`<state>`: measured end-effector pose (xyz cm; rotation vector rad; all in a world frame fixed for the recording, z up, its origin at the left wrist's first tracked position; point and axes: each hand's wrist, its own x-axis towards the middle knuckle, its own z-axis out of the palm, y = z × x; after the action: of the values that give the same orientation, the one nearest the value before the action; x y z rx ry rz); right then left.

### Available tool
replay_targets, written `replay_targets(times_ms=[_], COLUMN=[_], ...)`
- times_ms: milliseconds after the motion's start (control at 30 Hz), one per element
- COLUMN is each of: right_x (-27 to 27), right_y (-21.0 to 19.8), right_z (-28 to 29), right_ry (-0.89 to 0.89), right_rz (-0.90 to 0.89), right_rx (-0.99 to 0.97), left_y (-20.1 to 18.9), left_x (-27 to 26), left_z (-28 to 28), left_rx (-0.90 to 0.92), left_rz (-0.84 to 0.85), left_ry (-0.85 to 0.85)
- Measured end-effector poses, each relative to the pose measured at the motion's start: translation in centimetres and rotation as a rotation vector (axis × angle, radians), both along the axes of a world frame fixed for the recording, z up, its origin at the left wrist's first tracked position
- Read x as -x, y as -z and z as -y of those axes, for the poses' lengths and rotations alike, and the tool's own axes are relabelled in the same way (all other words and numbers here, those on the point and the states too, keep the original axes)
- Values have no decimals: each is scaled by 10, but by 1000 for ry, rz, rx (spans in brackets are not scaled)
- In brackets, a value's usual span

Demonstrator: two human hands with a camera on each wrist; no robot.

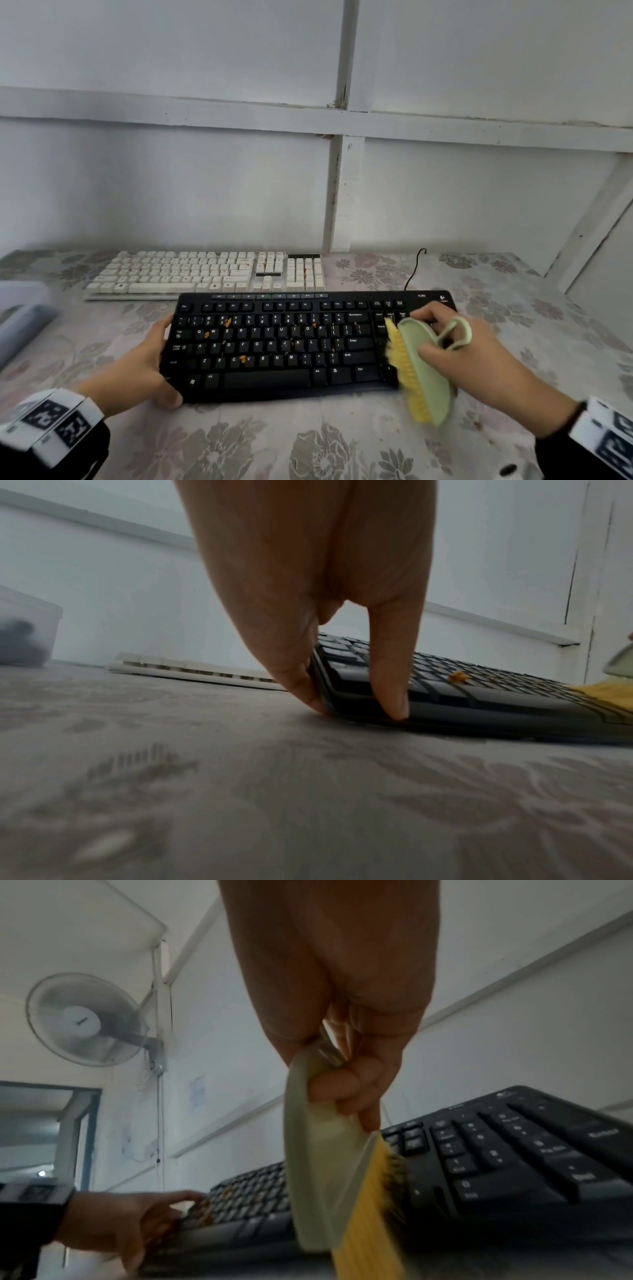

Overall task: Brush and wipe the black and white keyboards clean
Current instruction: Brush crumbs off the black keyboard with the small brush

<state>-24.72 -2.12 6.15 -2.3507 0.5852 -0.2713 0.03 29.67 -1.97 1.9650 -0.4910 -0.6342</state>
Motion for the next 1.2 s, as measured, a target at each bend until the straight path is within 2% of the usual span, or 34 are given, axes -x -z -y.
replay_targets(times_ms=[67, 200, 333, 433, 533, 633, 767, 867, 1000, 1100, 1200], right_x=[2, -17, -29, -15, 6, 11, -16, -42, -47, -29, -10], right_y=[-7, -23, -17, -5, 4, -5, -25, -25, -17, -3, 7], right_z=[1, 13, 16, 11, 4, 4, 12, 15, 10, 3, -4], right_ry=[9, 83, 127, 78, 29, 0, 83, 115, 97, 62, 18], right_rz=[-1, 152, 177, 137, 18, -37, 134, 190, 146, 92, 6], right_rx=[-44, 6, 5, -2, -23, -65, 30, 12, 18, 41, -21], left_y=[1, 0, 0, 2, 3, 0, -1, 1, 4, 3, 2], left_x=[-1, -2, -1, -4, -5, -3, -2, -4, -5, -4, -4], left_z=[0, 1, 0, 0, 1, 2, 2, 1, 0, 1, 2], left_rx=[-10, -17, -29, -37, -43, -38, -42, -52, -53, -56, -51], left_rz=[-1, -19, -17, -10, -12, -8, -15, -8, -2, 0, 8], left_ry=[0, -8, -6, -13, -4, -3, 3, -1, 2, 0, -1])
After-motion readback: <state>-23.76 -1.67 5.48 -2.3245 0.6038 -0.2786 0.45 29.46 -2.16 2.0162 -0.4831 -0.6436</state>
